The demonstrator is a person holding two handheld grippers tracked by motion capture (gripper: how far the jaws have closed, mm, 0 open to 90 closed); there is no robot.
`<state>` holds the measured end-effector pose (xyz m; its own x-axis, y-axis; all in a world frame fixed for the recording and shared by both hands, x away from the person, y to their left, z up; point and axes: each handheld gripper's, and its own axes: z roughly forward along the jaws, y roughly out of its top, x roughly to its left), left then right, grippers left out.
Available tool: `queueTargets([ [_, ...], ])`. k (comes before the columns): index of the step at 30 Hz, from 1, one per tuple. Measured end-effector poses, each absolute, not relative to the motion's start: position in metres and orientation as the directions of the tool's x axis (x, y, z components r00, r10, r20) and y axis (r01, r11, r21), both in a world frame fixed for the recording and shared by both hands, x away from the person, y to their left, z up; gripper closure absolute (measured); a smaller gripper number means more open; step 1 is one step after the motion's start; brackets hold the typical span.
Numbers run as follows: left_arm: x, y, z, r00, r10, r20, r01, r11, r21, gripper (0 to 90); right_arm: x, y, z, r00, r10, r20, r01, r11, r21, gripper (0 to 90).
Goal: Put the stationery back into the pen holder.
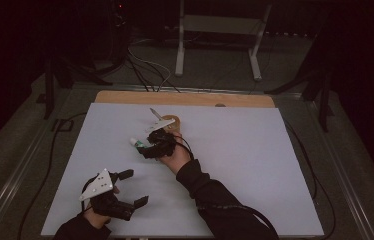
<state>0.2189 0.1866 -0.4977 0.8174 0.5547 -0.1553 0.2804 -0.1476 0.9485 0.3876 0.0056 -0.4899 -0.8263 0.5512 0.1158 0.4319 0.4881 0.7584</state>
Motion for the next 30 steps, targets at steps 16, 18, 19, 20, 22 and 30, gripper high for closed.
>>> queueTargets([
  [16,0.219,0.186,-0.499,0.822,0.544,-0.169,0.288,-0.141,0.947,0.4,0.403,0.024,-0.512,-0.823,0.565,0.061,0.454,0.589,0.669,53.6],
  [18,0.219,0.186,-0.499,0.822,0.544,-0.168,0.288,-0.141,0.947,0.4,0.404,0.026,-0.514,-0.82,0.569,0.06,0.461,0.595,0.658,54.8],
  [19,0.219,0.186,-0.498,0.822,0.544,-0.169,0.288,-0.141,0.947,0.4,0.405,0.028,-0.515,-0.819,0.572,0.054,0.463,0.602,0.65,55.4],
  [20,0.219,0.186,-0.499,0.822,0.544,-0.17,0.289,-0.14,0.947,0.4,0.406,0.029,-0.516,-0.818,0.573,0.051,0.465,0.607,0.644,55.7],
  [22,0.219,0.186,-0.499,0.822,0.543,-0.169,0.289,-0.143,0.946,0.4,0.407,0.032,-0.518,-0.814,0.579,0.051,0.476,0.614,0.629,56.8],
  [30,0.22,0.186,-0.499,0.824,0.54,-0.171,0.291,-0.144,0.946,0.4,0.409,0.043,-0.525,-0.822,0.569,-0.002,0.462,0.669,0.583,64.0],
])
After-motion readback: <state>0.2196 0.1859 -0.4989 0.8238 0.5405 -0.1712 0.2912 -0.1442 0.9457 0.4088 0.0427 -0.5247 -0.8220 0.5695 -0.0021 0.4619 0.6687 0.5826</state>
